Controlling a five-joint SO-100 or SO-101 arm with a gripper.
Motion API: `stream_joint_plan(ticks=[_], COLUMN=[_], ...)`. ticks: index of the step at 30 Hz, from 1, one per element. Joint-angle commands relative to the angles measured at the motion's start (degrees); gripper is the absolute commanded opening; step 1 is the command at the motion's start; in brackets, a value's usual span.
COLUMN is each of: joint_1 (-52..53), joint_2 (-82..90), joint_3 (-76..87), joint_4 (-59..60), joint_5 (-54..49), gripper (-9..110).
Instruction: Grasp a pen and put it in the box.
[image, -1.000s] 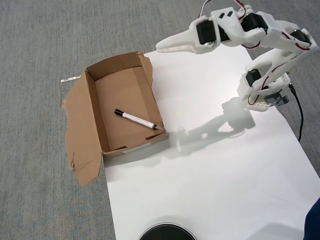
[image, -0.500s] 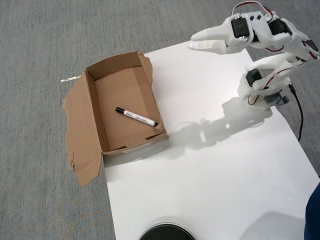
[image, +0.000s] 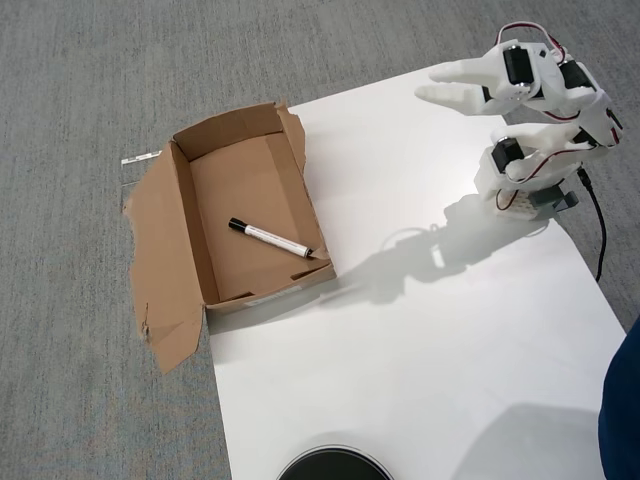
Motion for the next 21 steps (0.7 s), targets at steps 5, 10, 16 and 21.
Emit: stream_joint_plan(ticks=[5, 10, 16, 21], joint_1=[-0.13, -0.22, -0.22, 0.22], joint_2=[1.58, 1.67, 6.5, 9.76], joint_3=[3.03, 3.65, 8.39, 14.81], joint_4=[-0.53, -0.18, -0.09, -0.7], joint_5=[0.4, 0.4, 0.4, 0.4], gripper=[13, 13, 13, 13])
